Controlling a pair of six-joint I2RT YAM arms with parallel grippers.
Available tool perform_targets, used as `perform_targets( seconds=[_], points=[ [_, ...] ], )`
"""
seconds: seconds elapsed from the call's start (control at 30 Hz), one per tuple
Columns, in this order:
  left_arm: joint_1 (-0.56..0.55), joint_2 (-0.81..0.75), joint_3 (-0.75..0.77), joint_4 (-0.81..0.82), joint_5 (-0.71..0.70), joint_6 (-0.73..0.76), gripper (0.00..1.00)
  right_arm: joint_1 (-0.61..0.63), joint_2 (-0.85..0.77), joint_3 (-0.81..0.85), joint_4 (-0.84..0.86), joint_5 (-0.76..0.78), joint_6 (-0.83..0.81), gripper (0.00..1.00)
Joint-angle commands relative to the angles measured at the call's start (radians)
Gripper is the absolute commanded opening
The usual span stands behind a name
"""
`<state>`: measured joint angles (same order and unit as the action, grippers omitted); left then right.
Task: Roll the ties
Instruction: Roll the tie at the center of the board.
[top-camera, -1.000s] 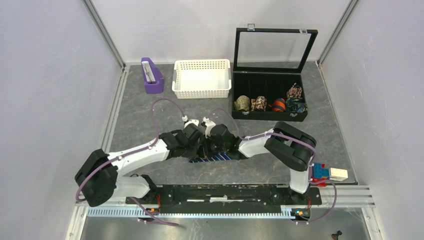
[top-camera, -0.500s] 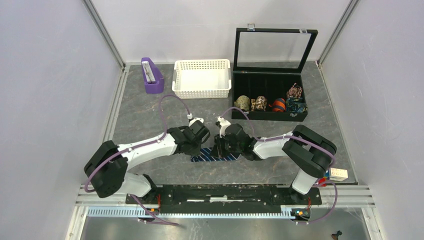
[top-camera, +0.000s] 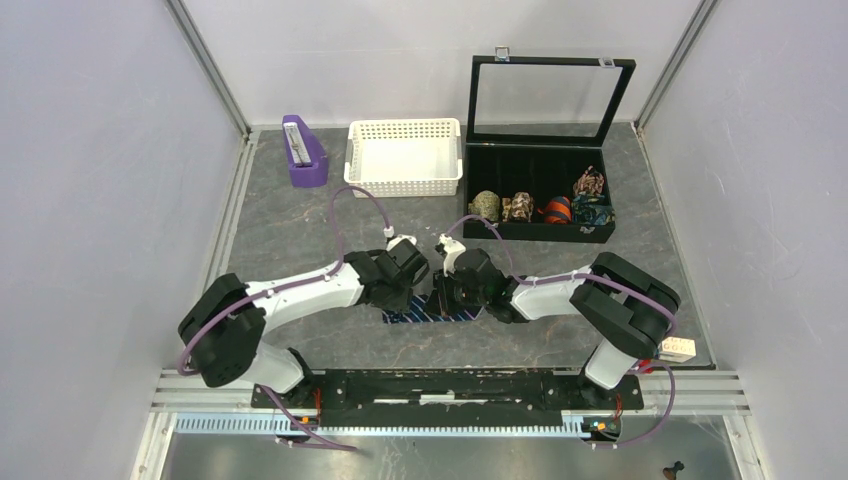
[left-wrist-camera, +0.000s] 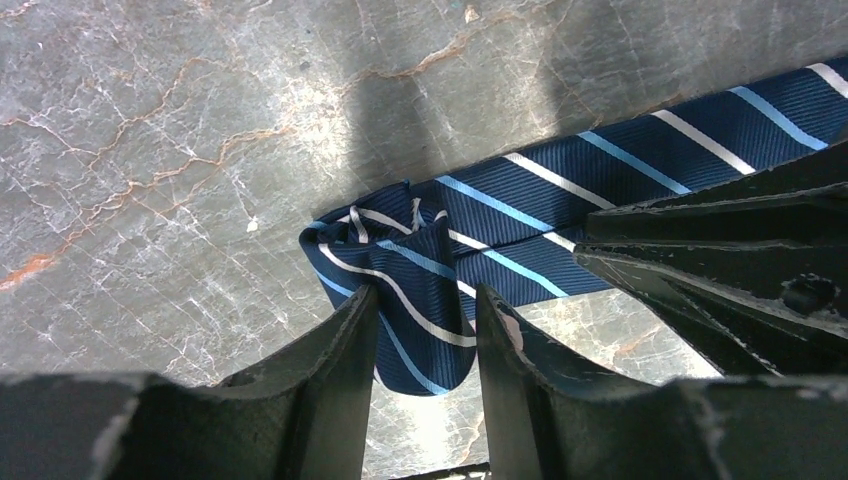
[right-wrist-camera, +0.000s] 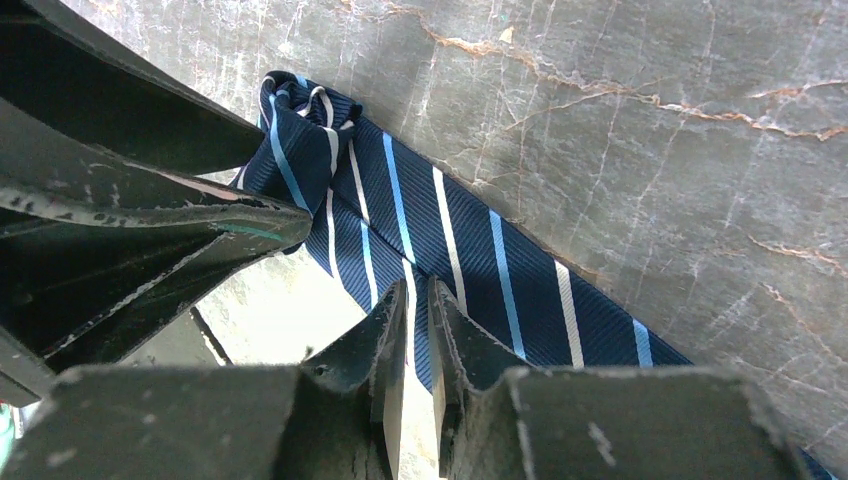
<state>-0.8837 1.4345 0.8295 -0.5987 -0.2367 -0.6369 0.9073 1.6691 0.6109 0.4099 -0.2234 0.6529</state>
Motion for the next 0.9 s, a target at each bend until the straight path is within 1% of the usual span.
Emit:
perform_targets(
  seconds=[0.0, 0.17, 0.4, 0.57, 0.63, 0.73, 0.87],
  points=[
    [-0.009, -0.023, 0.037, -0.013, 0.019, -0.029, 0.49, -0.005, -0.018, -0.012, 0.033, 0.017, -0.013, 0.2],
    [-0.009, -0.068, 0.003, 0.041, 0.036, -0.045, 0.49, -0.005, -0.021, -0.01, 0.035, 0.016, -0.011, 0.2],
    [-0.009, -0.125, -0.067, 0.138, 0.06, -0.061, 0.44, -0.005, -0.029, -0.005, 0.035, 0.016, -0.006, 0.2],
    [-0.008, -0.173, -0.112, 0.175, 0.037, -0.078, 0.33, -0.005, -0.044, -0.001, 0.032, 0.015, -0.003, 0.2],
    [-0.007, -0.179, -0.129, 0.193, 0.033, -0.081, 0.25, -0.005, -0.056, 0.004, 0.029, 0.015, -0.001, 0.2],
    [-0.007, -0.188, -0.164, 0.236, 0.039, -0.088, 0.16, -0.006, -0.069, 0.01, 0.031, 0.005, 0.005, 0.2],
    [-0.008, -0.191, -0.189, 0.274, 0.045, -0.095, 0.12, -0.006, -0.078, 0.015, 0.047, -0.01, 0.024, 0.2]
  ],
)
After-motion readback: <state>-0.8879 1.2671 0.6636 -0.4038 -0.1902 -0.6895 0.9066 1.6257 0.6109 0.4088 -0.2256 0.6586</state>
